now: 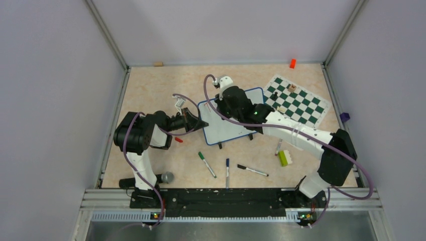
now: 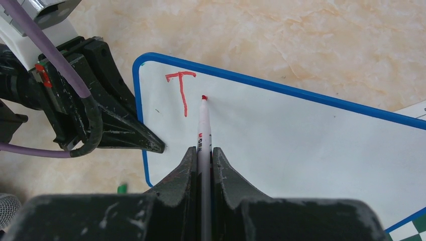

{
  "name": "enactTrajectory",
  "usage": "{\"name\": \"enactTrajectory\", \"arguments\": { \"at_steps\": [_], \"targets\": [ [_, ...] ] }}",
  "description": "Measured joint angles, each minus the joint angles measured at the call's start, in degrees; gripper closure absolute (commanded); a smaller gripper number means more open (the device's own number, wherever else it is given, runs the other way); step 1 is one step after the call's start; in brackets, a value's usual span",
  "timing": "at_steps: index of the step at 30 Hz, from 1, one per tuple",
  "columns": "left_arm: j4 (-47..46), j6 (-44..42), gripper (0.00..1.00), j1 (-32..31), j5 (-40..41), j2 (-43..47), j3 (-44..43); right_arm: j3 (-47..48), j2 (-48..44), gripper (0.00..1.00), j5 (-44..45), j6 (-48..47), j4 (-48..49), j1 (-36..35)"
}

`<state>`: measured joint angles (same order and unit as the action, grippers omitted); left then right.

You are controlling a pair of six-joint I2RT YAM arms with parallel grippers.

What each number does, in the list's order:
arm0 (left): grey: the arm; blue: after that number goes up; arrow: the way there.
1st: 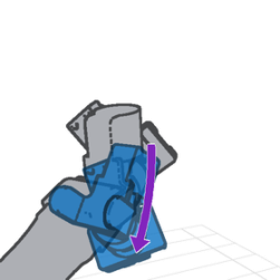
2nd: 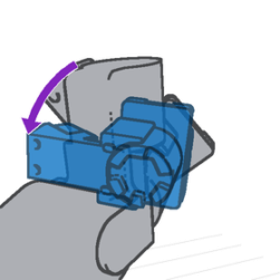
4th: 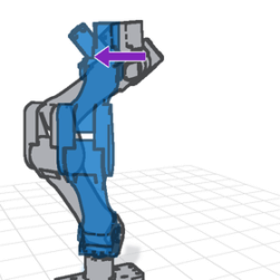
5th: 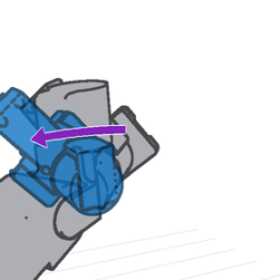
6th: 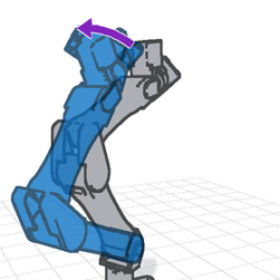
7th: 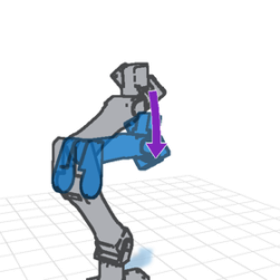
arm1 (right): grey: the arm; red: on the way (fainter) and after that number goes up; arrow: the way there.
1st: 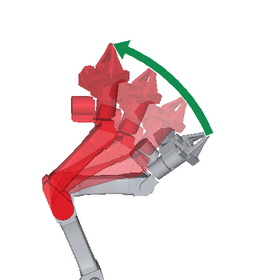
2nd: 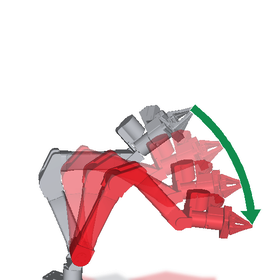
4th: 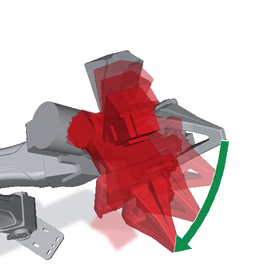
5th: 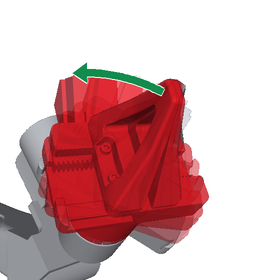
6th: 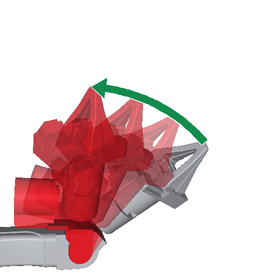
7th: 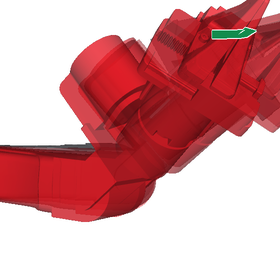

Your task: Write a sentence on the whiteboard

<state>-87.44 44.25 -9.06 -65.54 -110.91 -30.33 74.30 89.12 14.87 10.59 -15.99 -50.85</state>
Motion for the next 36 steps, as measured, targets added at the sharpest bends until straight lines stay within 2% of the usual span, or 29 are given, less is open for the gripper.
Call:
{"name": "enactTrajectory", "arguments": {
  "at_steps": [17, 36],
  "targets": [
    [0.0, 0.0, 1.00, 0.0, 0.0, 0.0, 0.0, 0.5, 0.6, 1.00, -2.5, -0.6, -1.9, 0.0],
    [0.2, 0.0, 1.00, 0.0, 0.3, 0.0, 0.0, 1.3, 1.0, 1.00, -0.3, -1.2, -3.4, 0.0]
  ]
}}
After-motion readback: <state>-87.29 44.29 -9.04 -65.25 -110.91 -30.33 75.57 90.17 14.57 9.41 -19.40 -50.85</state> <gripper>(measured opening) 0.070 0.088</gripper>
